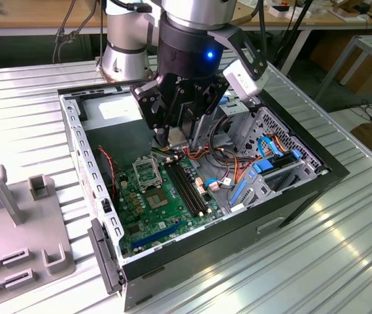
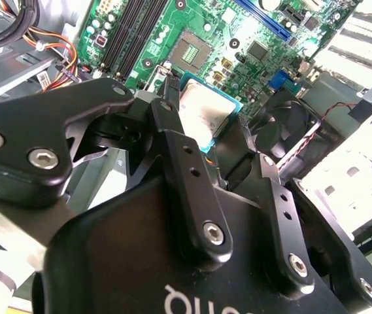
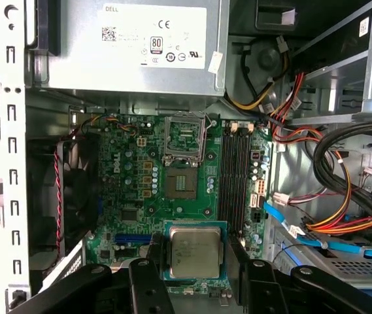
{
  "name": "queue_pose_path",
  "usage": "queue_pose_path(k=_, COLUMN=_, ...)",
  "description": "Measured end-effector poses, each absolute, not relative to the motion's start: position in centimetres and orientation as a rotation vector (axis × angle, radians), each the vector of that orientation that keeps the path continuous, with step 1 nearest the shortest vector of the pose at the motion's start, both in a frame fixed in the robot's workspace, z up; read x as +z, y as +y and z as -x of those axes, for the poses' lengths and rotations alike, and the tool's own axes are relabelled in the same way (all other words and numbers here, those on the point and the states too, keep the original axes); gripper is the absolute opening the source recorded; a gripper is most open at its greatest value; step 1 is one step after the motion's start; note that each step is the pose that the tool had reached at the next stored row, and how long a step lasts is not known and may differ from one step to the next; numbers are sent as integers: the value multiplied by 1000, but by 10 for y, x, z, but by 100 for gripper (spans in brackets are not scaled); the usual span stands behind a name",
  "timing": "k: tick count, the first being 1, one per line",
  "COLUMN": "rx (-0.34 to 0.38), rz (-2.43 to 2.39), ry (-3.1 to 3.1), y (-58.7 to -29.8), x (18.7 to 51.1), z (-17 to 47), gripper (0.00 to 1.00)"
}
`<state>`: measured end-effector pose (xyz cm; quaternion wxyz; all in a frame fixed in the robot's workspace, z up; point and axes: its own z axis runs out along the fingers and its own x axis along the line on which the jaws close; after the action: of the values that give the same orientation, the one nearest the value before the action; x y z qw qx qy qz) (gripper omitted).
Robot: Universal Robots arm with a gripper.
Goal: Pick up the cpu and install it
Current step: 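Place the cpu into insertion slot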
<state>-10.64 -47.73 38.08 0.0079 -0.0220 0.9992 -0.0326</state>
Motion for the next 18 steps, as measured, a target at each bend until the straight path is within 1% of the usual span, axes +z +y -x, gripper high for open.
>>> queue_pose_path(k=18, rx=-99, rz=69, ry=3123, y=-478, x=376, z=107, gripper=47)
